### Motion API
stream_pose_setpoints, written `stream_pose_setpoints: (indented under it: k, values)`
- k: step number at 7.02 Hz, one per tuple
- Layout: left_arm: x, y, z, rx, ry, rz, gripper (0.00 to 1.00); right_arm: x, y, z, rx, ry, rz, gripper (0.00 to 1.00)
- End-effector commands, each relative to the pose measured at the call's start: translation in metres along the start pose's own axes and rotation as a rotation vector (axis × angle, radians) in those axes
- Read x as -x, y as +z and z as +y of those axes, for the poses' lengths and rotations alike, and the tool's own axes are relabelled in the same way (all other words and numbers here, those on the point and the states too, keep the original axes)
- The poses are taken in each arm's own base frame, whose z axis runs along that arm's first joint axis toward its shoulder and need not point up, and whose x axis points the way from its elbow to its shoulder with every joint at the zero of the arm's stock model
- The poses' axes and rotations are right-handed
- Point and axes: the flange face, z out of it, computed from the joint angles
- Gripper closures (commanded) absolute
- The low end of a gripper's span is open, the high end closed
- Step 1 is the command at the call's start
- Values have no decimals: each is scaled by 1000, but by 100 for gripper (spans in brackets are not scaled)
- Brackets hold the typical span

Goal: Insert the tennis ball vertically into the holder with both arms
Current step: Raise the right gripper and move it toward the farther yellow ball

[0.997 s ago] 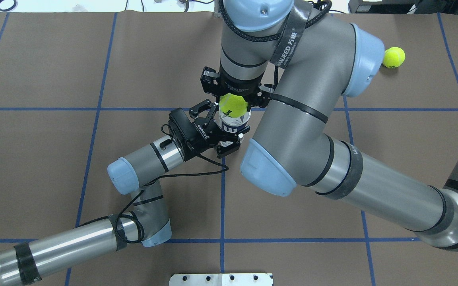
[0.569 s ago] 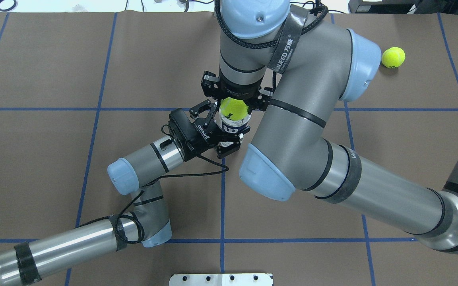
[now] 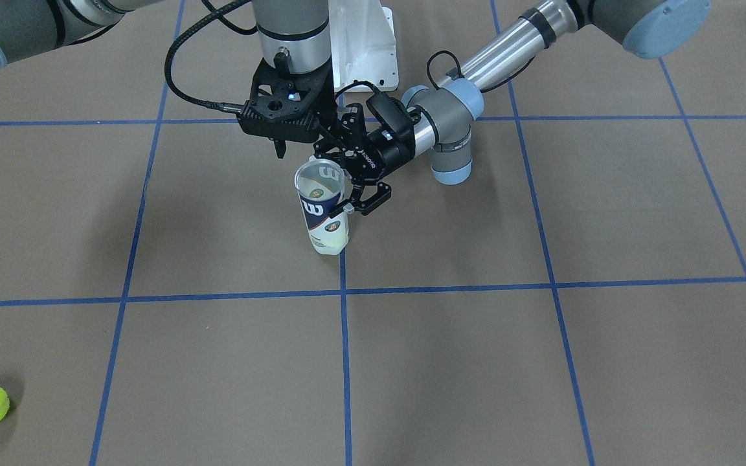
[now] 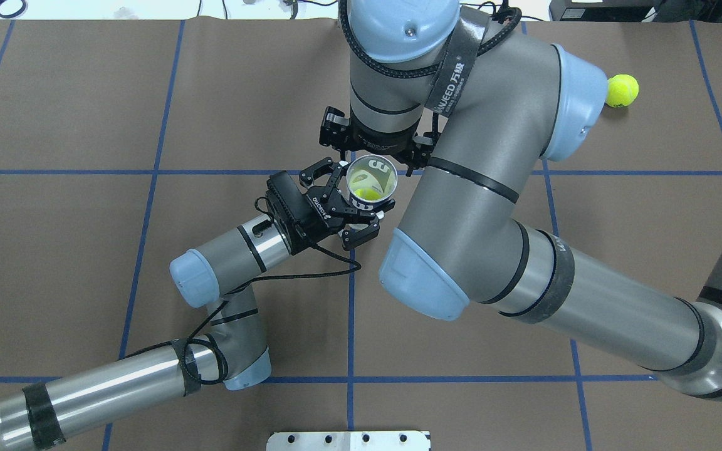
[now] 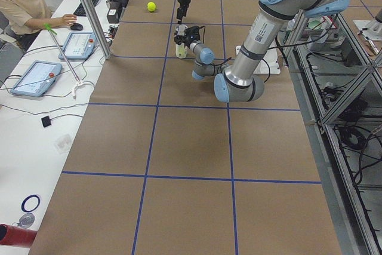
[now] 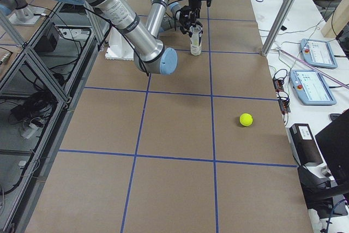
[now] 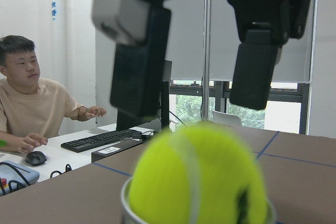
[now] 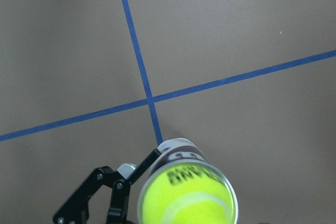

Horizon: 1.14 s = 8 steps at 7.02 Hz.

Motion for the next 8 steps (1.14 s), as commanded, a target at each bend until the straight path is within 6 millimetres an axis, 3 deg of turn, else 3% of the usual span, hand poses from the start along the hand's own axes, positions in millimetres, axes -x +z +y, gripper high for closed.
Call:
stream_pose_setpoints:
  k: [1,3,5,8]
  values:
    - [1,0,0,0,1,-1,9,0,-3,0,-1,-11,-2,1]
    - [1,0,0,0,2,-1,9,-7,-10,-3,-1,-93,15,1]
    - [0,1,-3,-7,-1,1,10,-29,-16,-36,-11,-133,42,1]
    - [0,4,-8,-12,-2,0,15,-45,-15,-54,-17,-167,57,1]
